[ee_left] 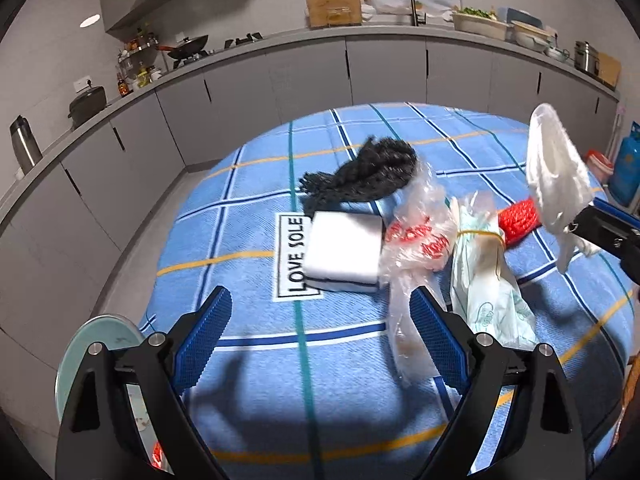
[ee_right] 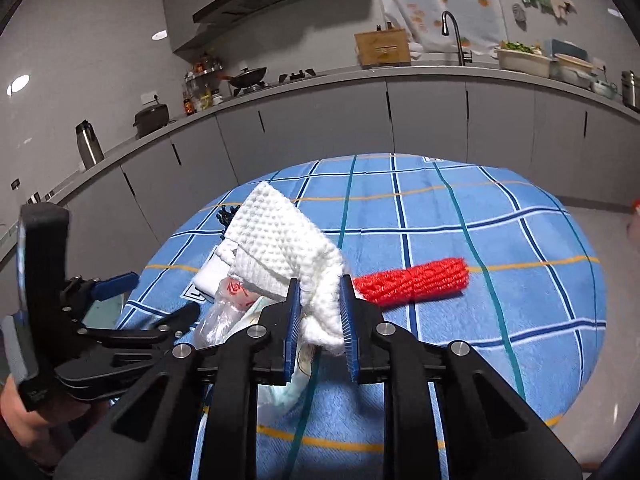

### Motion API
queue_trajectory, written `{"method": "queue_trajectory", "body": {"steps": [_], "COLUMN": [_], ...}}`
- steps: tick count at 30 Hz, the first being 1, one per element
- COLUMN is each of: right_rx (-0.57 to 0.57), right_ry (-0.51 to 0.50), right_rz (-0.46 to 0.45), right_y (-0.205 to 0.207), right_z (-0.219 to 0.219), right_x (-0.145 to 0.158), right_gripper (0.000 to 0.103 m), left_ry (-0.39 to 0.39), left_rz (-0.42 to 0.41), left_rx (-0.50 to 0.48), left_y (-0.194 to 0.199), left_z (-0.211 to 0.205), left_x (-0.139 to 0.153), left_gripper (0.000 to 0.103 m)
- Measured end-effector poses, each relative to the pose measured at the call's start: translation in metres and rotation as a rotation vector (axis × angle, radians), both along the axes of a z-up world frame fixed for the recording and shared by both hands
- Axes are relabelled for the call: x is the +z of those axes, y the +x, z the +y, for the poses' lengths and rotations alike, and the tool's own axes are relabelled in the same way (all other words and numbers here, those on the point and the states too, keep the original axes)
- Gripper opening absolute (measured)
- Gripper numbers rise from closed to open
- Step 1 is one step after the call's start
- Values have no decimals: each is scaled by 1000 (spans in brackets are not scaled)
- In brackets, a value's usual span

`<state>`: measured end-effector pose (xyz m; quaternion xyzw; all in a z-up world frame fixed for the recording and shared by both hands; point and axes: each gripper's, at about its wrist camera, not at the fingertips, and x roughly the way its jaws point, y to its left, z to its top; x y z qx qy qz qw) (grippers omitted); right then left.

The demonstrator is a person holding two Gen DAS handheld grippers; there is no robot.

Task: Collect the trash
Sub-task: 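Grasp the clear plastic bag with red print with the left tool, then carry the towel and plastic bag over the teal bucket with both tools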

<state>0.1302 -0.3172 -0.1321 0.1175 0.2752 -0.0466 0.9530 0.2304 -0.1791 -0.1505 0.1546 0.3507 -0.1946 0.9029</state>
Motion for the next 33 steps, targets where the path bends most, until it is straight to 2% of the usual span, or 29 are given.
{"method": "queue_trajectory", "body": {"steps": [5, 9, 10, 11, 13, 16, 21, 25, 33], "right_rx": [1, -1, 0, -2, -1, -2, -12, -29, -71], "right_ry": [5, 8, 7, 6, 8, 6, 5, -1, -1], "right_rz": [2, 1, 3, 3, 5, 2, -18, -42, -84], "right_y": [-1, -1, -1, -2, -2, -5, -11, -18, -32], "right_z": [-1, -3, -3, -2, -1, 2, 3, 1, -3], "right_x": [-2, -3, -4, -4, -4, -4, -1, 7, 24], "right_gripper": [21, 21, 21, 21, 21, 21, 21, 21, 21], "left_ry": [-3, -3, -7, -10, -31, -39, -62, -61, -98], "left_rz": [30, 75, 86, 95, 132, 141, 94, 21, -58], "left_rx": [-34, -64, -79, -92, -125, -147, -168, -152, -153], "left_y": [0, 0, -1, -2, -4, -7, -19, -28, -52], "left_z": [-11, -19, -21, -23, -26, -28, -24, -19, -5], "left_x": [-6, -16, -18, -20, -22, -22, -4, 13, 46], "left_gripper": [85, 62, 51, 45, 19, 10, 6, 6, 5]}}
